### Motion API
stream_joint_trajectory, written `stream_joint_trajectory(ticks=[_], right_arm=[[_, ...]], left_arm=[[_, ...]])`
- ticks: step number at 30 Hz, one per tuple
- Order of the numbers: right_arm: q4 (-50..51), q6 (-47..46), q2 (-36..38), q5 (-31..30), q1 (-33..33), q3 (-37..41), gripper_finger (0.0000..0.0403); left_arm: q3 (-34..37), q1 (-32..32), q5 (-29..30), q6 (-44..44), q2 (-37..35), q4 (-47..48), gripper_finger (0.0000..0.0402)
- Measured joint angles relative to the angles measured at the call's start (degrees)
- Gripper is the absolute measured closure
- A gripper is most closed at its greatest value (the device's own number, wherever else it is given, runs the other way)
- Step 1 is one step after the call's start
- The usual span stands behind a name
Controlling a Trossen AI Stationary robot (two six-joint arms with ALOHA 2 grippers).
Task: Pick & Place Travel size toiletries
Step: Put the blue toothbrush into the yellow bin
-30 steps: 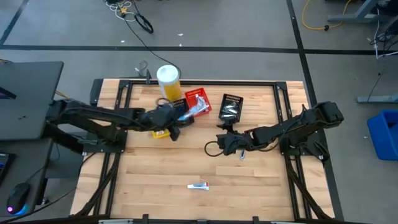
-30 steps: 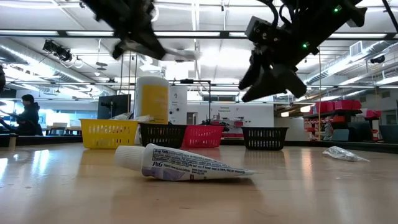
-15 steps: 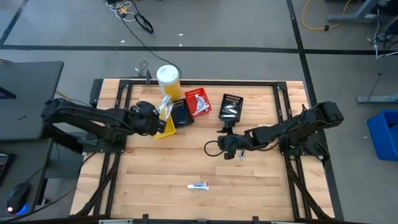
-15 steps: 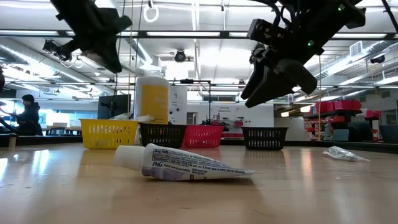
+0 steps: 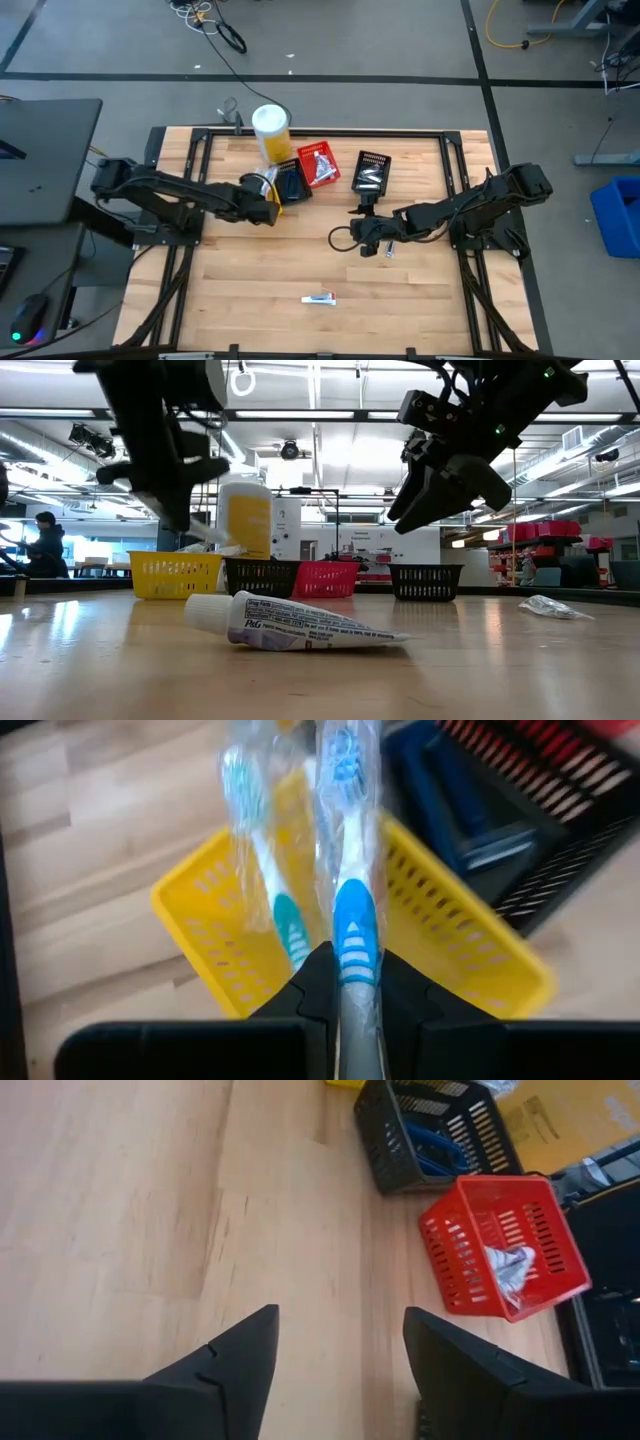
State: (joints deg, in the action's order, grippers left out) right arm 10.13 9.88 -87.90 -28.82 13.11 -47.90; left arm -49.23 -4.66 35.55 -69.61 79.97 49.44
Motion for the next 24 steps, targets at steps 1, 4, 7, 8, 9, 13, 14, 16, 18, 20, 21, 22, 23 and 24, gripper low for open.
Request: stream_joint_trajectory(ticks=[1,4,7,8,9,13,14,16,18,20,21,22,23,24], right_arm=[[0.0,0.0,0.0,0.5,0.0,0.0,0.0175],[0.0,0.0,0.0,1.0,0.0,0.0,0.0171],[0.0,0.0,0.0,1.0,0.0,0.0,0.0169],[0.0,0.0,0.0,1.0,0.0,0.0,0.0169],[0.0,0.0,0.0,1.0,0.0,0.0,0.017],[0.3,0.0,0.0,1.1,0.0,0.0,0.0178],[0.3,0.0,0.0,1.1,0.0,0.0,0.018],[0.4,0.0,0.0,1.1,0.0,0.0,0.0184],[0.4,0.0,0.0,1.1,0.0,0.0,0.0187],[0.4,0.0,0.0,1.2,0.0,0.0,0.0189],[0.4,0.0,0.0,1.2,0.0,0.0,0.0189],[0.4,0.0,0.0,1.3,0.0,0.0,0.0189],[0.4,0.0,0.0,1.9,0.0,0.0,0.0188],[0.4,0.0,0.0,2.9,0.0,0.0,0.0187]], left_arm=[[0.0,0.3,-0.3,-0.3,1.3,0.0,0.036],[0.0,0.9,-0.6,-1.6,4.7,-0.7,0.0362],[0.0,1.5,0.4,-1.7,7.5,-2.7,0.0366],[0.0,1.7,0.7,-1.7,8.2,-3.7,0.0366],[0.0,1.9,0.7,-1.6,8.8,-4.7,0.0367],[0.0,3.0,-0.5,0.5,11.2,-6.0,0.0363],[0.0,3.3,-0.6,0.6,11.7,-6.0,0.0361],[0.0,3.8,-0.6,1.0,12.1,-5.9,0.0355],[0.0,4.0,-0.7,1.7,12.0,-6.0,0.0345],[0.0,4.0,-0.9,2.4,11.6,-6.0,0.0333],[-0.1,4.0,-1.2,2.7,11.3,-5.9,0.0325],[-0.4,4.0,-2.0,3.2,11.3,-5.7,0.0317],[-0.8,4.0,-3.2,4.0,11.4,-5.2,0.0309],[-1.4,4.0,-4.3,4.5,11.4,-4.5,0.0301]])
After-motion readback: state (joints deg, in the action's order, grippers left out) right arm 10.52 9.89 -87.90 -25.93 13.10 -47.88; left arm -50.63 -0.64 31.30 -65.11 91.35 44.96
